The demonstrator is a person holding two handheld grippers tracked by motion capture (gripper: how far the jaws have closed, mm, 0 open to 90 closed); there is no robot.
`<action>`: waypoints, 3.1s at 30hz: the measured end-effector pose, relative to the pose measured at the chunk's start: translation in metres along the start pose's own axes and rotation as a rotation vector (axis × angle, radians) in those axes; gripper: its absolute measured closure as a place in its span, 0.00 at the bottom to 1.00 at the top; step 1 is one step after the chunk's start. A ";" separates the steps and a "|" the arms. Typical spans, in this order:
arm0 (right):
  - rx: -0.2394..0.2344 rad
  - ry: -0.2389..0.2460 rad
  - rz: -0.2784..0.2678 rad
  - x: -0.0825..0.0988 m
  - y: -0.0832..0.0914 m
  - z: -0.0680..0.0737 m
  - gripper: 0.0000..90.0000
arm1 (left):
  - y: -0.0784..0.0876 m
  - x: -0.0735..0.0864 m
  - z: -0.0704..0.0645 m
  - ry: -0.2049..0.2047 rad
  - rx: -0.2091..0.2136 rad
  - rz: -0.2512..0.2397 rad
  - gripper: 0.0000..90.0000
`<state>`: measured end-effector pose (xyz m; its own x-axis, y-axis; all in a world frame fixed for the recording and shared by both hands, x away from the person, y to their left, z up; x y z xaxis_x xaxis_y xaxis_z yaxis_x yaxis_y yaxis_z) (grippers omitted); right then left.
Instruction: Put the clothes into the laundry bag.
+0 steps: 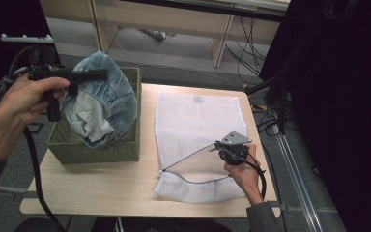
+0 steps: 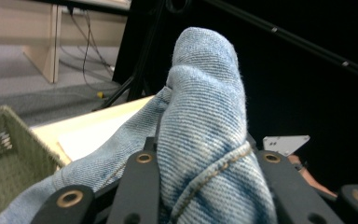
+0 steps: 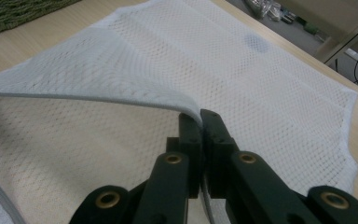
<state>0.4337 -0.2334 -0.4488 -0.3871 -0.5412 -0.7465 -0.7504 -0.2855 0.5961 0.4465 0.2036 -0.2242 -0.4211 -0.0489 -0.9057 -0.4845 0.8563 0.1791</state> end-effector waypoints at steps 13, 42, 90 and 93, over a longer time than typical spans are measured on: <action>0.000 0.034 -0.013 -0.001 -0.002 -0.001 0.98 | -0.007 -0.023 -0.065 -0.071 0.137 -0.003 0.79; -0.002 -0.028 -0.008 0.002 0.000 -0.004 0.98 | -0.076 -0.005 -0.170 -0.110 0.468 0.102 0.78; 0.015 -0.004 -0.074 -0.010 0.013 -0.006 0.99 | -0.298 0.257 -0.058 0.020 0.173 0.573 0.60; 0.033 -0.001 -0.085 -0.008 0.013 -0.008 0.99 | -0.293 0.249 -0.061 0.013 0.185 0.564 0.47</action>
<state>0.4311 -0.2388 -0.4328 -0.3214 -0.5156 -0.7943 -0.7980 -0.3041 0.5203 0.4365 -0.0907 -0.4790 -0.5844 0.4345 -0.6854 -0.0424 0.8271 0.5604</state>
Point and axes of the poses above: each handheld gripper's, and its own axes: y roughly backward along the jaws, x roughly out of its underside, z roughly to its left, the point moved 4 cm from there along -y, roughly forward along the jaws, and after that the axes turned 4 degrees about x, right-handed, at the moved point
